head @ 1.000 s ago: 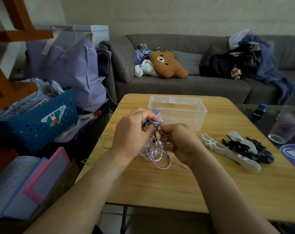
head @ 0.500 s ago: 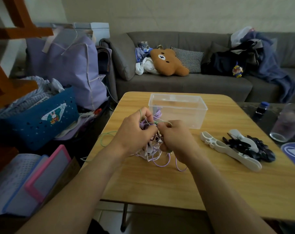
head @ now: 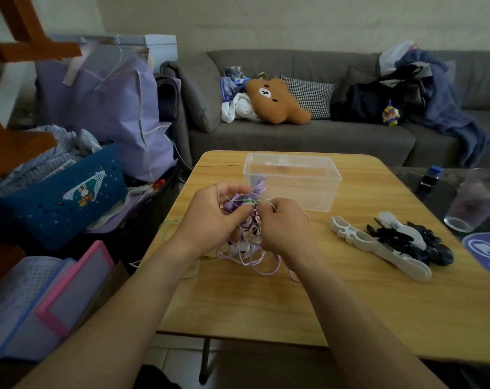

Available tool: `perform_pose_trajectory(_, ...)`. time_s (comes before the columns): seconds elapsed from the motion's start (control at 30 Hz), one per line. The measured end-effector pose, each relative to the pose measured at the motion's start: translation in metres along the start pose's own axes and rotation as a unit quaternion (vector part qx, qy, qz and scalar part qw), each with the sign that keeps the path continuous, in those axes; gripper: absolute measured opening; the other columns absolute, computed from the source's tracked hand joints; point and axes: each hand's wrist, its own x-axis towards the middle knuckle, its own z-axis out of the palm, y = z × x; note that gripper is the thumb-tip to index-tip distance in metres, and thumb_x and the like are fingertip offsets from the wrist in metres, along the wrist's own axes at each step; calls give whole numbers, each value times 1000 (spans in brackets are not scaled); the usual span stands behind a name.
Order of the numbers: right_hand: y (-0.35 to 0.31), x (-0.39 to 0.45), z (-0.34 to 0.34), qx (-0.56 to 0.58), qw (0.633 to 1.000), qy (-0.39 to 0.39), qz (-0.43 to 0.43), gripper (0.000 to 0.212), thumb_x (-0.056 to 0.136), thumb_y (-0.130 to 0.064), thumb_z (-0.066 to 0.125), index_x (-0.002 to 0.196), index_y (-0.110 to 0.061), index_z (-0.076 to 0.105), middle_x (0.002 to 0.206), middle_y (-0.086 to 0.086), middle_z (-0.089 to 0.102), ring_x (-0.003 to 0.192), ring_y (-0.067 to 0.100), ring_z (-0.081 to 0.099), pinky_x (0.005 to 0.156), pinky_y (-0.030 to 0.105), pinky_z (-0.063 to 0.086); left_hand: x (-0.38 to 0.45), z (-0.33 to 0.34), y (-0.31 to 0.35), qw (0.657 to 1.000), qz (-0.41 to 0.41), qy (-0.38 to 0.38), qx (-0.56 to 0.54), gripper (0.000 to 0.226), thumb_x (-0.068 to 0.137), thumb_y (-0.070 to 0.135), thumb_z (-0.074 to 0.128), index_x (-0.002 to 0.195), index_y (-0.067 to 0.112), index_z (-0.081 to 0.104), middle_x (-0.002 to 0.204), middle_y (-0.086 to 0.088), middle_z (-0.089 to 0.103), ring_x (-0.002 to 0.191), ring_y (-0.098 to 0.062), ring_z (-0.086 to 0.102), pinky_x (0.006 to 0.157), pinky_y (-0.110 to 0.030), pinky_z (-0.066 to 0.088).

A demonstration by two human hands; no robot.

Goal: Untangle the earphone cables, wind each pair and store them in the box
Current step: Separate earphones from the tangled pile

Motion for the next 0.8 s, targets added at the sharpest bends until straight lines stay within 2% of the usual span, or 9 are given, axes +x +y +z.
perform_pose_trajectory(0.07,-2,-2,-2,-58,998,9,-34,31,99,-11,48,70,-17,56,63,0,54,67,27,55,55,34,34,1,0,-1,1000,10,2,24,24,88,7,72,112,9,68,81,-13,72,44,-20,59,41,-27,50)
perform_pose_trajectory(0.13,-2,-3,-2,-72,995,32,-53,25,101,-19,50,82,-10,64,69,1,58,70,24,55,55,36,30,1,-1,-3,999,12,3,33,22,88,9,72,110,10,69,83,-16,73,41,-16,58,40,-25,49)
perform_pose_trajectory(0.27,0,1,0,-20,995,76,-61,25,99,-32,58,83,-13,64,71,-3,64,66,14,57,56,29,40,1,-3,-3,998,23,53,36,19,85,11,76,104,13,71,78,-8,74,38,-15,57,41,-25,48)
perform_pose_trajectory(0.37,0,2,2,-2,991,104,-89,13,96,-28,64,88,-18,66,80,-7,67,73,7,60,61,21,44,0,-3,-2,994,35,95,45,21,82,13,79,102,16,73,77,1,74,39,-12,59,42,-22,46)
perform_pose_trajectory(0.47,1,-1,4,30,983,127,-127,2,91,-17,71,90,-17,69,81,-9,68,74,3,62,64,12,46,-1,-2,0,992,21,116,47,17,80,17,81,96,16,75,75,4,74,36,-18,59,38,-24,45)
perform_pose_trajectory(0.6,4,-3,7,39,972,158,-169,8,88,-11,72,92,-18,69,83,-9,68,75,2,62,66,12,48,-1,-4,1,995,3,89,33,17,80,21,81,95,15,76,77,2,76,42,-28,63,38,-29,48)
perform_pose_trajectory(0.67,4,-3,8,47,968,175,-174,10,88,-9,71,91,-17,67,82,-9,67,75,1,61,66,12,46,0,-4,0,996,-5,80,41,16,81,23,80,94,14,75,77,1,76,44,-23,64,38,-31,48)
perform_pose_trajectory(0.73,4,-3,9,47,961,199,-186,17,83,0,69,83,-16,63,79,-7,64,72,0,58,64,11,42,1,-4,-2,996,-20,71,50,17,84,27,78,93,13,75,76,-2,76,38,-15,60,39,-25,45)
perform_pose_trajectory(0.8,5,-2,9,35,958,208,-194,27,75,8,65,74,-17,58,75,-6,60,68,1,54,63,10,40,2,-4,-3,997,-31,62,37,18,86,27,76,95,12,74,79,-3,76,35,-17,56,39,-25,44)
